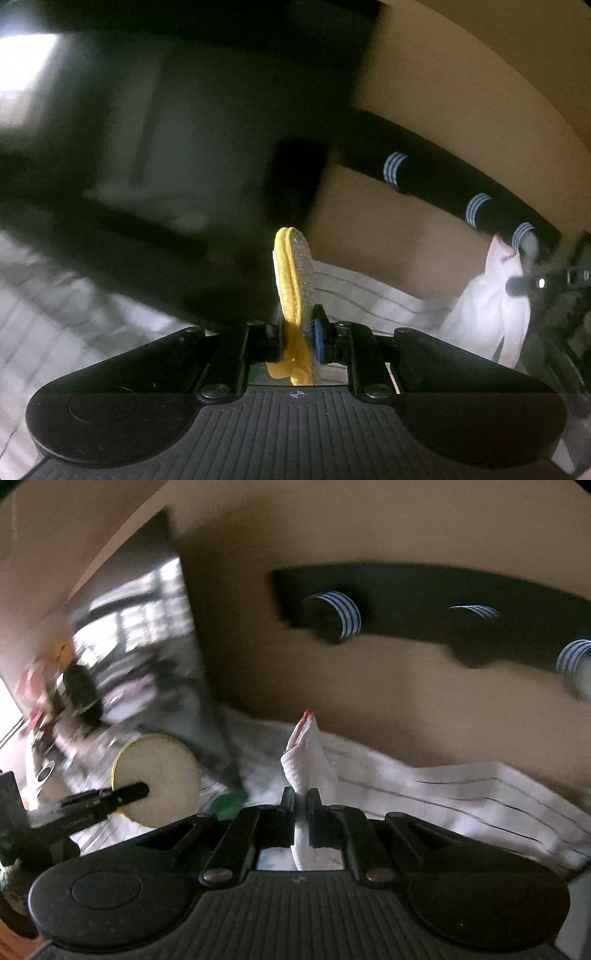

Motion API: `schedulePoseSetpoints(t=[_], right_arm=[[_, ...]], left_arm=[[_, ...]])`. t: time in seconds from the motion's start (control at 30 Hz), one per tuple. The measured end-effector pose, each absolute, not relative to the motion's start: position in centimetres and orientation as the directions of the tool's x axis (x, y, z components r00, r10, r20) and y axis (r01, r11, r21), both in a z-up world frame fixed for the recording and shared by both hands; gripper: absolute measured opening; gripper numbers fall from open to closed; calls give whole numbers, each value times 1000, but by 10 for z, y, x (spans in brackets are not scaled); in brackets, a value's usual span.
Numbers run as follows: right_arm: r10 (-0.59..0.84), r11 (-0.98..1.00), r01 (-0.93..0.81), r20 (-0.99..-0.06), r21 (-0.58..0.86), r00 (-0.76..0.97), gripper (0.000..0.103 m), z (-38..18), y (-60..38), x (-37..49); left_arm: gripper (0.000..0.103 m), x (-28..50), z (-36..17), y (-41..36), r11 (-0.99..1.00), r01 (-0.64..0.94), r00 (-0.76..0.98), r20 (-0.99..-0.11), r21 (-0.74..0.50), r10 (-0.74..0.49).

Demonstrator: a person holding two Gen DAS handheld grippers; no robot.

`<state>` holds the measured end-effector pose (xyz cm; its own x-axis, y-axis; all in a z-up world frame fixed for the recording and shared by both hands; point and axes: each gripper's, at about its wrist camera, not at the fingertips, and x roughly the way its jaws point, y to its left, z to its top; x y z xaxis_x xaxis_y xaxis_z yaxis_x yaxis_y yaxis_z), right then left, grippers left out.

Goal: Organize soft objects
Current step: 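Carry the glitter pad and glove over the pink box and open both grippers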

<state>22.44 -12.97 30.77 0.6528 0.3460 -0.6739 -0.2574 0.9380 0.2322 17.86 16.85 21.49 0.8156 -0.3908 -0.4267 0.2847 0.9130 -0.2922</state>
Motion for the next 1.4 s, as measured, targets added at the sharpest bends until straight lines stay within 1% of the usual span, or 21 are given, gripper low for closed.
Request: schedulePoseSetpoints(t=[0.17,0.3,0.4,0.6,0.7,0.73,0.8,0.83,0.9,0.93,0.97,1.1,1.2,1.3,1.4], right_arm=[[235,966,-101,-652,238,721,6,314,-191,201],[152,974,-5,-635,228,757,6,316,-225,181],[90,980,40,-615,195,783,6,321,-238,166],[52,981,68,-580,184,813,6,324,-253,153],[49,979,79,-590,190,806,6,314,-257,157],[52,976,86,-596,201,802,6,309,-259,160],[52,970,105,-609,219,791,6,297,-262,163],[48,968,117,-617,224,785,6,289,-264,166],[45,962,139,-635,236,771,6,274,-266,171],[49,959,146,-646,244,761,6,264,-267,173],[49,957,153,-656,246,753,6,255,-267,176],[65,937,196,-697,289,714,6,215,-271,188],[103,910,237,-739,340,666,7,178,-275,200],[100,912,260,-786,318,610,6,145,-272,211],[119,901,291,-826,323,550,6,113,-270,219]], left_arm=[[18,189,219,98,857,430,745,-424,-284,-515],[18,194,215,42,778,528,653,-422,-341,-629],[18,194,207,2,730,577,592,-429,-366,-682],[18,196,177,-65,677,617,489,-479,-402,-729],[20,206,155,-87,641,613,432,-483,-463,-762],[20,211,146,-98,634,609,406,-499,-477,-765],[21,215,129,-115,650,620,380,-557,-439,-738],[22,215,122,-122,672,631,399,-582,-387,-709],[22,214,114,-126,714,642,457,-608,-280,-649],[22,214,113,-126,726,641,476,-612,-250,-631],[22,215,113,-123,733,634,484,-613,-247,-625],[22,219,126,-103,739,614,495,-596,-276,-633],[22,212,140,-82,724,617,510,-544,-309,-667],[22,208,155,-55,727,591,544,-491,-350,-680],[22,203,165,-28,742,557,581,-464,-373,-669]])
